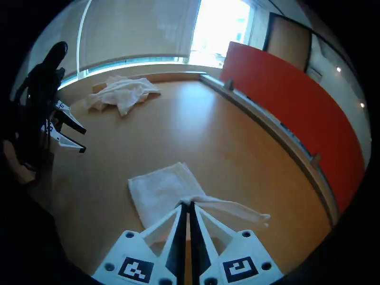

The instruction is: Fold towel

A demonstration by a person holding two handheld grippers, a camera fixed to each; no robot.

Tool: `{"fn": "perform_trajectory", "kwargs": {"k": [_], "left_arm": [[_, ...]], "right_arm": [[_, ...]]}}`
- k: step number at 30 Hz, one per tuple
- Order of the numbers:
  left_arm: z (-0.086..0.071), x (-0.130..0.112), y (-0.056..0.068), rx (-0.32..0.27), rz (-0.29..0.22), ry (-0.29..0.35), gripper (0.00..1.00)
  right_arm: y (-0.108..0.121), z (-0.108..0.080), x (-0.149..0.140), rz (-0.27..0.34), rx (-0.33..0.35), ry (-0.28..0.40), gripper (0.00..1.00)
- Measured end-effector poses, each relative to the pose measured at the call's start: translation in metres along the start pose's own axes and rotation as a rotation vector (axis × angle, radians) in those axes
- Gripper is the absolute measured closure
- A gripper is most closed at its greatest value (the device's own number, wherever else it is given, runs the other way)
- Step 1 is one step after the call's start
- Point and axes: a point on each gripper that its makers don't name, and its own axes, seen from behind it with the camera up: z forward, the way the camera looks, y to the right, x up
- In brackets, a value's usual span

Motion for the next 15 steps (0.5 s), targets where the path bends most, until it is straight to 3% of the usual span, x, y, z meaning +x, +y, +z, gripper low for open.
{"fn": "perform_trajectory", "kwargs": {"k": [8,15], "left_arm": [[-0.009,-0.007,0.001,0.001,-0.029,0.008,0.07],[-0.015,-0.016,-0.004,0.016,-0.070,0.012,0.07]], "right_arm": [[-0.032,0.031,0.014,-0.052,0.083,-0.017,0.96],[-0.072,0.071,0.002,-0.047,0.162,-0.066,0.96]]}}
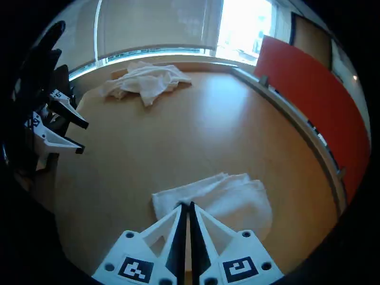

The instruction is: Fold towel

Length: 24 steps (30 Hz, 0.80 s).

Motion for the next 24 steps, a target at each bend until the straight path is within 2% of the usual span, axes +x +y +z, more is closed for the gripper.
{"fn": "perform_trajectory", "kwargs": {"k": [5,13,15,22,24], "left_arm": [[-0.001,-0.005,-0.002,0.004,-0.024,-0.002,0.07],[0.000,-0.005,-0.005,0.008,-0.026,-0.001,0.07],[0.000,-0.004,-0.004,0.007,-0.025,-0.001,0.07],[0.000,-0.003,-0.002,0.005,-0.018,-0.002,0.07],[0.000,-0.002,-0.001,0.004,-0.017,-0.002,0.07]], "right_arm": [[-0.013,0.022,-0.013,0.033,0.036,-0.042,0.96],[-0.011,0.020,-0.013,0.047,0.043,-0.044,0.92],[-0.010,0.018,-0.012,0.049,0.040,-0.042,0.84],[0.000,0.011,-0.012,0.063,0.000,-0.029,0.40],[0.001,0.009,-0.013,0.072,-0.004,-0.027,0.32]]}}
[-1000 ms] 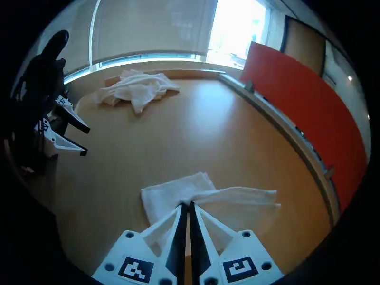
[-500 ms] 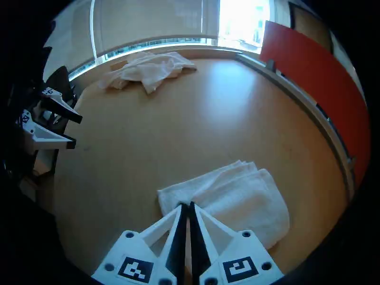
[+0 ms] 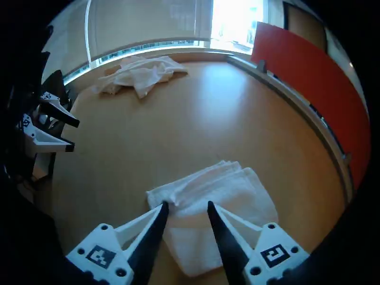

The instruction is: Fold towel

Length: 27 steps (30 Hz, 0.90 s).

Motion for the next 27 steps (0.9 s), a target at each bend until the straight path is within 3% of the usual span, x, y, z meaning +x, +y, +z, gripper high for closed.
{"fn": "perform_trajectory", "kwargs": {"k": [7,14,18,27], "left_arm": [[0.000,0.002,0.001,0.000,0.006,0.000,0.07],[0.000,0.005,0.003,-0.002,0.009,0.005,0.07],[0.000,0.005,0.005,-0.005,0.008,0.006,0.07],[0.001,0.005,0.007,-0.012,0.009,0.007,0.07]], "right_arm": [[0.003,-0.007,-0.004,0.021,-0.006,0.007,0.17],[0.003,-0.011,-0.003,0.026,-0.006,0.019,0.14],[0.003,-0.013,-0.001,0.025,-0.001,0.024,0.04],[0.005,-0.017,-0.005,0.026,-0.017,0.022,0.03]]}}
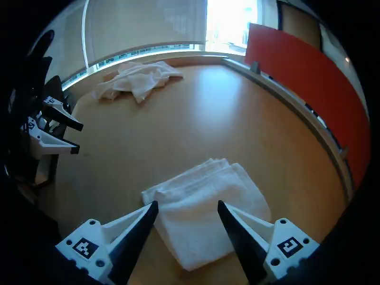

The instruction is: Fold towel

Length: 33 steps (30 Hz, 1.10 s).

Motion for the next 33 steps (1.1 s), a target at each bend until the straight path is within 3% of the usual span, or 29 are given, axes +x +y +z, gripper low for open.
{"fn": "perform_trajectory", "kwargs": {"k": [25,29,33], "left_arm": [[0.004,0.006,0.010,-0.023,0.034,0.000,0.07],[0.004,0.005,0.013,-0.026,0.034,-0.001,0.07],[0.004,0.004,0.014,-0.028,0.034,-0.001,0.07]], "right_arm": [[0.012,-0.038,-0.070,0.077,-0.085,-0.066,0.04],[0.010,-0.039,-0.076,0.084,-0.086,-0.072,0.10],[0.007,-0.039,-0.084,0.091,-0.083,-0.079,0.23]]}}
